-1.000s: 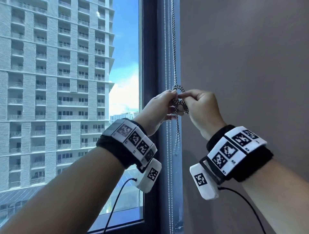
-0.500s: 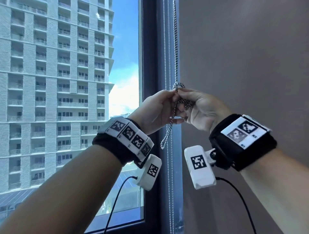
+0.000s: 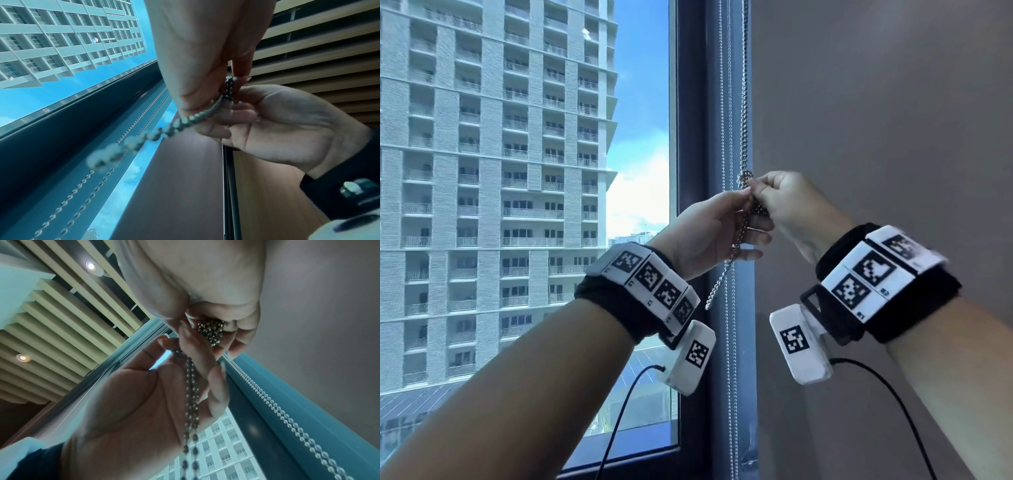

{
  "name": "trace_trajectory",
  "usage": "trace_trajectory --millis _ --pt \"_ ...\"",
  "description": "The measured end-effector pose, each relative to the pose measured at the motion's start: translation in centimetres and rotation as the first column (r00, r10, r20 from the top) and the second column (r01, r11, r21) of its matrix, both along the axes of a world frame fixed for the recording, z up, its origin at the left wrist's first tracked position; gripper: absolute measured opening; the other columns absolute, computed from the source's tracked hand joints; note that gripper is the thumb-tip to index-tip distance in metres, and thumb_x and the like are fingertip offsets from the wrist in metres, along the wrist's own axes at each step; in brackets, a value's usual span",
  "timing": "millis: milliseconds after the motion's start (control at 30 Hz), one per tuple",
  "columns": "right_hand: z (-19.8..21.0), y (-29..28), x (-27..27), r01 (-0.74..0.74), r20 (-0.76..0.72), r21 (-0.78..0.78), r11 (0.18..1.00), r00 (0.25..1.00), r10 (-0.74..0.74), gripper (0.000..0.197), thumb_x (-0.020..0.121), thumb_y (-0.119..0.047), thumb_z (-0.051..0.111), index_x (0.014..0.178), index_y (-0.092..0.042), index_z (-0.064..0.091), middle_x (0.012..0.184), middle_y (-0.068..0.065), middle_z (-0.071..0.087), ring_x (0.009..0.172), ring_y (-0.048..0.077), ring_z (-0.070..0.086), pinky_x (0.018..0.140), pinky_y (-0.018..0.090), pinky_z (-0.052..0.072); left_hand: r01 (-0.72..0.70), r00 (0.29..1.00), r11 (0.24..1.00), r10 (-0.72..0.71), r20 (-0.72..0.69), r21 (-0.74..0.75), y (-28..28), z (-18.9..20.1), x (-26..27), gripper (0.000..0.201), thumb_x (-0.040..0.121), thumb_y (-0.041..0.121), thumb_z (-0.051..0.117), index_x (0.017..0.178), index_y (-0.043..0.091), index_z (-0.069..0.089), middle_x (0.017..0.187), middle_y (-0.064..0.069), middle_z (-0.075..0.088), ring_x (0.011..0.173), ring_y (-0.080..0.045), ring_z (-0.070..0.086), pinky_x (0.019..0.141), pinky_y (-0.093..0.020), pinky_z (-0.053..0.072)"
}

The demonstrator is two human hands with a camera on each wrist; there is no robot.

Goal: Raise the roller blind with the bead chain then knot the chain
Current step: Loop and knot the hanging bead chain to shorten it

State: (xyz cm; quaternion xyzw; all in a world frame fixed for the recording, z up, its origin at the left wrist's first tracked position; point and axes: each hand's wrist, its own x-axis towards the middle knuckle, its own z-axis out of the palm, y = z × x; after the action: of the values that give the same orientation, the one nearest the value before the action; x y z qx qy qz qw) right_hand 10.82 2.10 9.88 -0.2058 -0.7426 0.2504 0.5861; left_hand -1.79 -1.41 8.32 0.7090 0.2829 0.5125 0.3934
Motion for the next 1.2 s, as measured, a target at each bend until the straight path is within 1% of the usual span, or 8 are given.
trace_trajectory --millis 133,267,400,533,667,933,1033,1200 --pt "-0.2 -0.1 -0.3 0.054 0.030 0.006 0.998 0.998 -0.055 0.028 0.097 -0.031 0.046 0.080 -0.012 0.058 0.066 -0.001 0.056 0.059 0.015 0.052 0.066 0.029 0.049 -0.045 0.999 0.998 0.045 -0.012 0.037 0.0 -0.3 0.0 0.027 0.101 0.029 0.031 0.102 0.013 0.054 0.084 -0.007 0.062 0.073 -0.018 0.063 0.071 -0.035 0.049" --pt "-0.5 -0.5 0.5 -0.219 -0.026 -0.020 0.976 0.976 0.218 0.013 0.091 -0.014 0.059 0.088 -0.002 0.061 0.063 0.000 0.067 0.046 0.014 0.052 0.048 0.026 0.047 -0.032 0.999 0.999 0.031 0.021 0.037 -0.4 -0.1 -0.3 0.039 0.099 0.023 0.027 0.066 0.019 0.048 0.067 -0.005 0.056 0.057 -0.017 0.055 0.065 -0.034 0.045" --pt "0.1 -0.1 1.7 -0.298 0.058 -0.146 0.943 0.949 0.309 0.031 0.078 -0.019 0.070 0.105 -0.006 0.063 0.080 0.000 0.073 0.059 0.008 0.059 0.071 0.031 0.041 0.018 1.000 1.000 -0.018 -0.007 -0.013 -1.2 0.5 -0.6 0.030 0.096 0.024 0.027 0.067 0.020 0.037 0.067 -0.003 0.051 0.057 -0.016 0.053 0.063 -0.031 0.050" --pt "0.7 -1.0 1.7 -0.224 0.208 -0.202 0.953 0.941 0.266 0.010 0.093 -0.021 0.054 0.089 -0.012 0.058 0.072 -0.003 0.063 0.062 0.012 0.052 0.067 0.032 0.041 -0.046 0.996 0.999 0.046 -0.074 0.006 -1.3 0.5 -0.5 0.025 0.099 0.028 0.029 0.087 0.014 0.046 0.073 -0.003 0.060 0.064 -0.017 0.060 0.067 -0.032 0.051" --pt "1.0 -1.2 1.5 -0.078 0.294 -0.122 0.989 0.949 0.111 0.024 0.098 -0.030 0.044 0.085 -0.015 0.056 0.082 0.004 0.057 0.075 0.017 0.050 0.071 0.032 0.039 -0.193 0.972 0.976 0.204 -0.116 0.104 -1.2 0.2 -0.7 0.025 0.100 0.030 0.035 0.108 0.012 0.051 0.087 -0.004 0.064 0.076 -0.016 0.063 0.072 -0.033 0.051" --pt "-0.1 -1.3 1.7 -0.119 -0.027 -0.041 0.992 0.993 0.118 0.040 0.088 -0.047 0.056 0.063 -0.015 0.056 0.061 -0.015 0.050 0.078 0.004 0.049 0.096 0.031 0.034 -0.384 0.900 0.885 0.422 -0.108 0.262 -1.1 0.5 -0.7 0.017 0.096 0.032 0.043 0.098 0.021 0.056 0.092 0.010 0.062 0.091 -0.012 0.061 0.095 -0.042 0.046" --pt "-0.2 -1.5 1.7 -0.199 -0.168 -0.012 0.980 0.966 0.194 0.043 0.084 -0.039 0.065 0.053 -0.023 0.038 0.046 -0.019 0.045 0.056 -0.004 0.045 0.083 0.023 0.035 -0.370 0.900 0.880 0.419 -0.118 0.298 -1.2 0.6 -0.5 0.017 0.096 0.031 0.042 0.092 0.023 0.057 0.089 0.011 0.062 0.085 -0.008 0.060 0.088 -0.037 0.045" --pt "-0.4 -1.4 2.7 -0.292 -0.173 -0.012 0.956 0.943 0.285 0.029 0.090 -0.031 0.058 0.064 -0.019 0.051 0.065 -0.006 0.057 0.062 0.003 0.050 0.073 0.019 0.037 -0.359 0.909 0.888 0.402 -0.107 0.287 -1.0 0.6 -1.1 0.023 0.096 0.035 0.045 0.102 0.020 0.061 0.099 0.006 0.065 0.090 -0.007 0.061 0.089 -0.035 0.045"
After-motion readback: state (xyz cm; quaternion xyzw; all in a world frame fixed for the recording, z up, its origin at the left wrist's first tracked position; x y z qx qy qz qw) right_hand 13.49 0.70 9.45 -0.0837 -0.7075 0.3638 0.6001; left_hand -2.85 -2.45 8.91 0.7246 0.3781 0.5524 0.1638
